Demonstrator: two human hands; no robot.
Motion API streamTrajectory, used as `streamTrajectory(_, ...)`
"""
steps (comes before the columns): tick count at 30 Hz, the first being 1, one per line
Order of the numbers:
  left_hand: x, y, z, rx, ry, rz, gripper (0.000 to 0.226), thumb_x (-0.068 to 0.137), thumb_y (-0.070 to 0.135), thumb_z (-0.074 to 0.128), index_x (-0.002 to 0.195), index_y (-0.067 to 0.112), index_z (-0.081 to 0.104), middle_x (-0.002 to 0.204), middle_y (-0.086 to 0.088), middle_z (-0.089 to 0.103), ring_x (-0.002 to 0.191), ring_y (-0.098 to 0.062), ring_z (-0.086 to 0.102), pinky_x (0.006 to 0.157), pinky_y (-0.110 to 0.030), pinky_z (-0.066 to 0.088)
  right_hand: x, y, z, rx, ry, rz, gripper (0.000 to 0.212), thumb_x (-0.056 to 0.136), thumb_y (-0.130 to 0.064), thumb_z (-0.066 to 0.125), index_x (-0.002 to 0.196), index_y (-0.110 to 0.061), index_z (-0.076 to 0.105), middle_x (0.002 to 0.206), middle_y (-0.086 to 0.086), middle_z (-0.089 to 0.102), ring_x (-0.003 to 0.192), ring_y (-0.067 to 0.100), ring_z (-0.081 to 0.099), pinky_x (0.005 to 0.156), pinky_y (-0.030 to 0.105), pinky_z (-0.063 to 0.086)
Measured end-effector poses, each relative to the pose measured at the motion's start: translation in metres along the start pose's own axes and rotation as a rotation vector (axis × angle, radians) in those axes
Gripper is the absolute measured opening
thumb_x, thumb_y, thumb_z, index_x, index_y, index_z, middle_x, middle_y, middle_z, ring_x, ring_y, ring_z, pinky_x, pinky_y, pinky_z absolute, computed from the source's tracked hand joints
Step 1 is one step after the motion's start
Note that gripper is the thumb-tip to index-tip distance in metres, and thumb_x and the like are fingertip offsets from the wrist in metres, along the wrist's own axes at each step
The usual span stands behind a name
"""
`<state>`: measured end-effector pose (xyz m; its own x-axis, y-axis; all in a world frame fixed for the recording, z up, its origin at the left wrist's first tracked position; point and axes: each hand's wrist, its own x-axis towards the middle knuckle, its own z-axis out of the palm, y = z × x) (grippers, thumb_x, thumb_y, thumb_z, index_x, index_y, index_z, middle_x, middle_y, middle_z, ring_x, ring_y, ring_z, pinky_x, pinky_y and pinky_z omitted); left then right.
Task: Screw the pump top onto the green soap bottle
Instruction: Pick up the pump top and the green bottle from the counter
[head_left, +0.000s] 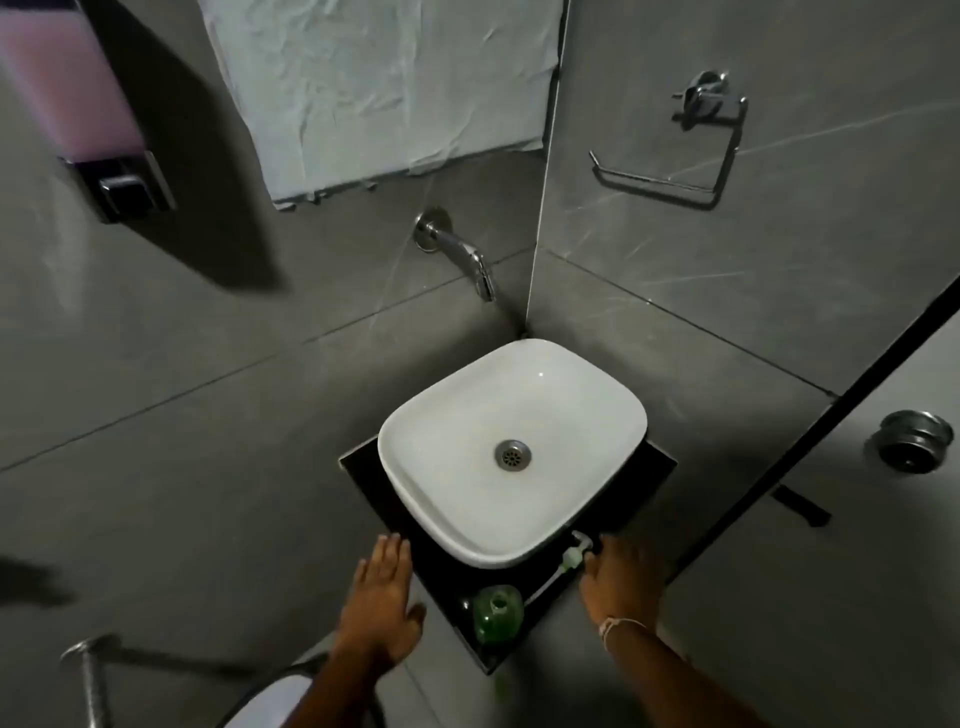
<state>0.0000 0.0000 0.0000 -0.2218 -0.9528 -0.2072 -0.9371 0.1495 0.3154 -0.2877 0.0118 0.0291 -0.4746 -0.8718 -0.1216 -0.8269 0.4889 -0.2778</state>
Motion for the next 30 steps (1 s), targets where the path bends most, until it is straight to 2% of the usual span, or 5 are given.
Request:
streamTrajectory(5, -0.001, 0.017, 0.051, -0.106, -0.213, -0.073, 0.100, 0.077, 0.061, 0.060, 0.150, 0.026, 0.002, 0.161, -0.008, -0.010, 0.148, -0.028, -0.011, 0.121, -0.044, 0.007, 0.019, 0.004, 0.024, 0.181, -0.263, 0.276, 0.039, 0.090, -0.052, 0.049, 0.102, -0.021, 0.069, 0.115, 0.012, 0.068, 0.112, 0.035, 0.058, 0.099, 0.049, 0.044)
streamTrajectory(9, 0.006, 0.030, 0.067, -0.181, -0.207, -0.119, 0.103, 0.065, 0.066, 0.069, 0.148, 0.031, 0.019, 0.162, -0.008, -0.001, 0.148, -0.030, -0.004, 0.120, -0.044, 0.015, 0.043, 0.001, 0.037, 0.281, -0.322, 0.377, 0.053, 0.083, -0.062, 0.055, 0.105, -0.016, 0.069, 0.117, 0.017, 0.066, 0.115, 0.038, 0.056, 0.097, 0.049, 0.045)
streamTrajectory(21, 0.023, 0.045, 0.081, -0.330, -0.138, -0.117, 0.072, 0.053, 0.058, 0.074, 0.122, 0.046, 0.055, 0.160, -0.012, 0.011, 0.148, -0.031, -0.002, 0.118, -0.047, 0.019, 0.074, 0.003, 0.074, 0.467, -0.385, 0.617, 0.071, 0.070, -0.054, 0.076, 0.109, 0.004, 0.063, 0.117, 0.026, 0.065, 0.106, 0.043, 0.061, 0.087, 0.049, 0.053)
streamTrajectory(25, 0.021, 0.043, 0.088, -0.374, -0.104, -0.130, 0.065, 0.053, 0.057, 0.076, 0.115, 0.045, 0.060, 0.160, -0.010, 0.011, 0.148, -0.029, -0.003, 0.118, -0.047, 0.019, 0.071, 0.008, 0.075, 0.607, -0.433, 0.698, 0.073, 0.069, -0.051, 0.078, 0.117, 0.001, 0.061, 0.121, 0.023, 0.064, 0.104, 0.043, 0.061, 0.058, 0.040, 0.051)
streamTrajectory(30, 0.020, 0.043, 0.091, -0.374, -0.098, -0.138, 0.065, 0.055, 0.056, 0.077, 0.116, 0.045, 0.059, 0.161, -0.008, 0.008, 0.148, -0.027, -0.007, 0.119, -0.049, 0.016, 0.045, 0.010, 0.049, 0.753, -0.186, 0.564, 0.040, 0.074, -0.058, 0.068, 0.072, -0.019, 0.072, 0.087, 0.012, 0.071, 0.081, 0.035, 0.064, 0.078, 0.045, 0.055)
